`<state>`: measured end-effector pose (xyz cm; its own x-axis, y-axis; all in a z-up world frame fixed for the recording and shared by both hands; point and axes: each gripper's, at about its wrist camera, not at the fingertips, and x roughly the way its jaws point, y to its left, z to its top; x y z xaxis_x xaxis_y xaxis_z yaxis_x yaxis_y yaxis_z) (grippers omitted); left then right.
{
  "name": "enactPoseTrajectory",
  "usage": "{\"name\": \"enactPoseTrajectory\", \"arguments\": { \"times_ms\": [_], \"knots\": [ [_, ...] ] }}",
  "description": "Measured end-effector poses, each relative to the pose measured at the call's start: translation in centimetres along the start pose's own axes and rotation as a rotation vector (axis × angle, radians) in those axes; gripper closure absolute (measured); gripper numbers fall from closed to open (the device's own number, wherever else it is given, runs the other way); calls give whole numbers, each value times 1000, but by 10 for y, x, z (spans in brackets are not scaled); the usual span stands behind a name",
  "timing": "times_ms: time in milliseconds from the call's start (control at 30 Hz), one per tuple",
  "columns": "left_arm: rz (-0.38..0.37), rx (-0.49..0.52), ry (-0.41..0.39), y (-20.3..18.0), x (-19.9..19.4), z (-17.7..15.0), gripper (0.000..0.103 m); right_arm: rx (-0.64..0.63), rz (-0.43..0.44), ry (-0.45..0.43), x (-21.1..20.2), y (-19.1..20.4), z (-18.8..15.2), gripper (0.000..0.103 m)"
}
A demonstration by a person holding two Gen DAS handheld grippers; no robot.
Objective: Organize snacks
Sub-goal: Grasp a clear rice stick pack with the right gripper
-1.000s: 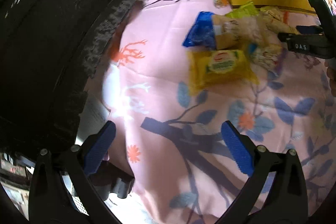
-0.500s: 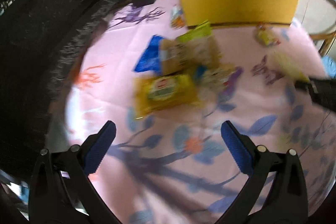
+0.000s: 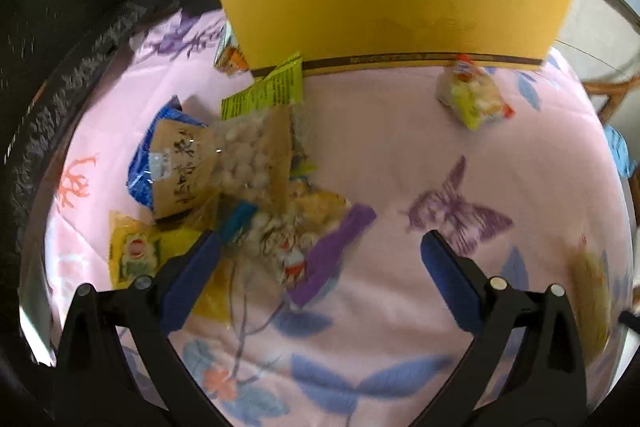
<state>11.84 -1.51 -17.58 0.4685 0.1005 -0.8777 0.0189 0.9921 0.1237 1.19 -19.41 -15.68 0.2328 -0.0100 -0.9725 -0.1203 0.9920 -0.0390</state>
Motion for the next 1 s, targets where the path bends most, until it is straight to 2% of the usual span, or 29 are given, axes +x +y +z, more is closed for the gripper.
{"name": "enactPoseTrajectory", "arguments": {
  "times_ms": [133, 200, 267, 333, 400, 433, 467, 600, 733, 800, 833, 867, 900, 933, 1000],
  "knots": [
    [9, -72, 65, 9, 27, 9, 2, -31, -10, -1, -3, -4, 1, 1],
    [1, -121, 53, 17, 30, 10, 2, -46, -3, -20, -8, -1, 6, 1],
    [-38, -157, 54, 23, 34, 10, 2, -74, 26, -46, -11, 3, 13, 1],
    [-46, -152, 49, 23, 34, 11, 5, -101, 29, -69, -11, 10, 21, 1],
    [-63, -116, 32, 23, 31, 12, 23, -121, 10, -72, -8, 15, 26, 1],
    [-58, -75, 26, 20, 28, 13, 28, -128, -5, -73, -6, 16, 28, 1],
    [-63, -59, 29, 18, 26, 14, 37, -129, -19, -77, -5, 18, 29, 1],
    [-85, -47, 52, 18, 22, 16, 44, -127, -34, -104, -4, 21, 38, 1],
    [-184, -77, 63, 24, 3, 14, 52, -130, -59, -120, 1, 24, 42, 1],
    [-171, -28, 35, 21, -6, 11, 63, -103, -58, -195, -3, 23, 42, 2],
    [-159, 6, 23, 19, -10, 11, 65, -88, -53, -231, -4, 22, 41, 23],
    [-153, 13, 25, 15, -14, 9, 67, -90, -53, -217, -1, 24, 42, 49],
    [-156, 16, 31, 16, -15, 8, 69, -92, -28, -195, 3, 25, 43, 57],
    [-164, 19, 31, 17, -18, 7, 70, -63, -16, -204, 1, 24, 43, 72],
    [-168, 30, 31, 18, -23, 3, 72, -62, -27, -188, 0, 26, 43, 74]
  ]
}}
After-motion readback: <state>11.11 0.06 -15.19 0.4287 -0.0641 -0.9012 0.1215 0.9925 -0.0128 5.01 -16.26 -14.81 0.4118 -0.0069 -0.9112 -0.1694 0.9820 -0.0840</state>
